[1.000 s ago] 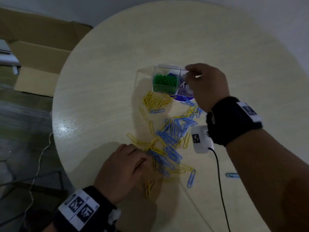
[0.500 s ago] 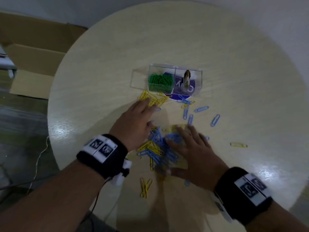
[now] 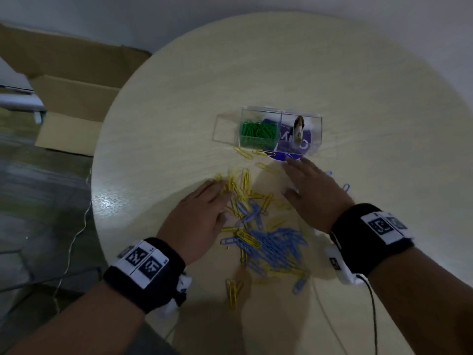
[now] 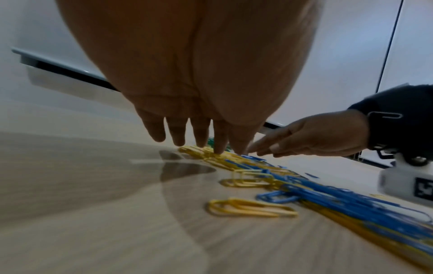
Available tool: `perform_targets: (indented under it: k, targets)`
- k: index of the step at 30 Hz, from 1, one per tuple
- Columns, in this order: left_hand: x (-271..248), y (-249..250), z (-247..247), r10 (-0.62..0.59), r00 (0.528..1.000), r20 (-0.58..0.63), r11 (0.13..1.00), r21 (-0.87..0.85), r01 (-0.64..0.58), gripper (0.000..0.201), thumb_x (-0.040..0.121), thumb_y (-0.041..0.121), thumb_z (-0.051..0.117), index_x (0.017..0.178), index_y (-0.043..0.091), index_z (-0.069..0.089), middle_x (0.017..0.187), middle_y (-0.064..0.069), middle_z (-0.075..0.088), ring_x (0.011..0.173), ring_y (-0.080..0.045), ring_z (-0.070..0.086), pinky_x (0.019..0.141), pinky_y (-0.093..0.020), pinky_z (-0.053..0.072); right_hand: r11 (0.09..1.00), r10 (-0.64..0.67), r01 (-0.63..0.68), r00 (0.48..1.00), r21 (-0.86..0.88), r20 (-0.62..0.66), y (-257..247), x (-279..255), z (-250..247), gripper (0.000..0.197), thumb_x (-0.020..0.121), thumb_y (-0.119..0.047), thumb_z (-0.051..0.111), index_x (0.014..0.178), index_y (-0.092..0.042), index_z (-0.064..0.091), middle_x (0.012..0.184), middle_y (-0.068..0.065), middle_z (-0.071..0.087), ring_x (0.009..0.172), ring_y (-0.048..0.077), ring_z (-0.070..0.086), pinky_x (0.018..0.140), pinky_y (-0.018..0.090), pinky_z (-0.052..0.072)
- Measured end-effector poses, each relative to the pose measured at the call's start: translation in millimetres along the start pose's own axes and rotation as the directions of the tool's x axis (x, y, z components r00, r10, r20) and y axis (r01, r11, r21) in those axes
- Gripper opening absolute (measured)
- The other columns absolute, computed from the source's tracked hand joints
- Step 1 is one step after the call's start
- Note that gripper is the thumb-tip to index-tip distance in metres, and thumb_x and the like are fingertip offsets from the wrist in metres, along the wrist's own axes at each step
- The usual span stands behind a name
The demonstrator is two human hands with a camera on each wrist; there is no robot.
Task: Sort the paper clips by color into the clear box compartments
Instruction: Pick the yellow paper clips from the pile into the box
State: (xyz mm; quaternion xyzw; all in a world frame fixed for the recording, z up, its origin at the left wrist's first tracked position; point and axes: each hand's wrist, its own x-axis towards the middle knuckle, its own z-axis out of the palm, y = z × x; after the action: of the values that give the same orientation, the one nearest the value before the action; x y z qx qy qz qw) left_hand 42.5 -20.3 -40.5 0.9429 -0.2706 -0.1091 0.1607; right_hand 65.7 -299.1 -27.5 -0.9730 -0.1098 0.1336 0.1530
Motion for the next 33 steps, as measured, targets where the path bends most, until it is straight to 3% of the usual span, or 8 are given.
perform_targets:
  k: [4,8,12,14,18,27,30,33]
  targets:
    - [-4,-21,2,0.045,0.999,-0.017,0.995,-0.088,-0.046,0.046,0.095,0.026,0.044,0.141,0.025,0.046,0.155,0.002,0.035,0.144,-0.020,0.028,0.114,-0.042,0.033,0.996,0.065,-0.063,0.997,-0.061,0.036,11,-26,16,0.073,0.087,-0.056,0.042,0.144,-0.011,0.034,0.157,0.008,0.023,0.146,0.031,0.013,0.117,0.046,0.023]
    - [-5,-40,-18,-0.027,0.983,-0.182,0.983,-0.184,-0.007,0.040,0.092,0.014,0.052,0.130,0.024,0.057,0.143,-0.001,0.050,0.128,-0.025,0.047,0.106,-0.039,0.039,0.979,0.200,-0.202,0.969,0.001,-0.142,15,-50,8,0.060,0.086,-0.046,0.054,0.138,-0.017,0.046,0.153,0.009,0.033,0.142,0.035,0.024,0.114,0.048,0.026]
    - [15,-42,-38,0.021,0.959,-0.282,0.998,-0.047,-0.036,0.033,0.086,0.007,0.057,0.113,0.023,0.068,0.113,0.000,0.065,0.102,-0.028,0.054,0.089,-0.041,0.045,0.988,0.137,-0.110,0.948,0.107,-0.288,-10,-45,-6,0.022,0.082,-0.034,0.065,0.102,-0.025,0.070,0.104,0.002,0.069,0.102,0.030,0.060,0.092,0.037,0.042]
    - [32,-37,-37,0.114,0.974,-0.194,0.993,0.009,-0.114,0.040,0.085,0.003,0.058,0.119,0.023,0.066,0.123,-0.001,0.063,0.108,-0.030,0.053,0.089,-0.042,0.047,0.988,0.102,-0.073,0.969,0.134,-0.224,-28,-29,-7,0.020,0.083,-0.023,0.069,0.103,-0.021,0.071,0.099,0.004,0.068,0.094,0.030,0.059,0.085,0.035,0.042]
    - [49,-40,-26,0.306,0.951,0.035,0.945,0.109,-0.308,0.058,0.082,-0.006,0.058,0.134,0.019,0.054,0.141,-0.003,0.054,0.121,-0.034,0.052,0.095,-0.047,0.049,0.994,0.092,-0.086,0.992,0.066,-0.089,-45,18,-4,0.037,0.089,-0.029,0.060,0.122,-0.013,0.061,0.118,0.012,0.059,0.107,0.035,0.052,0.094,0.039,0.040]
    - [26,-46,-33,0.115,0.993,0.006,0.977,0.179,-0.115,0.030,0.084,0.026,0.068,0.113,0.018,0.067,0.115,-0.006,0.062,0.100,-0.031,0.055,0.078,-0.045,0.052,0.991,0.127,-0.129,0.990,0.024,0.065,-72,38,-2,0.054,0.080,-0.054,0.062,0.116,-0.014,0.060,0.113,0.013,0.051,0.107,0.035,0.047,0.095,0.040,0.040]
    - [20,-41,-35,0.089,0.996,-0.013,0.979,0.187,-0.085,0.029,0.088,0.037,0.052,0.107,0.022,0.068,0.108,-0.002,0.063,0.093,-0.028,0.056,0.070,-0.041,0.053,0.990,0.124,-0.128,0.990,0.051,0.070,-81,44,-1,0.043,0.081,-0.044,0.063,0.113,-0.015,0.060,0.111,0.012,0.051,0.105,0.034,0.049,0.092,0.040,0.043]
    - [13,-41,-33,0.090,0.996,-0.008,0.975,0.204,-0.087,0.026,0.088,0.036,0.055,0.107,0.023,0.067,0.109,0.000,0.062,0.091,-0.026,0.055,0.065,-0.039,0.053,0.990,0.109,-0.115,0.991,0.076,0.082,-83,48,-2,0.028,0.084,-0.026,0.058,0.110,-0.015,0.059,0.108,0.013,0.055,0.102,0.036,0.054,0.084,0.038,0.043]
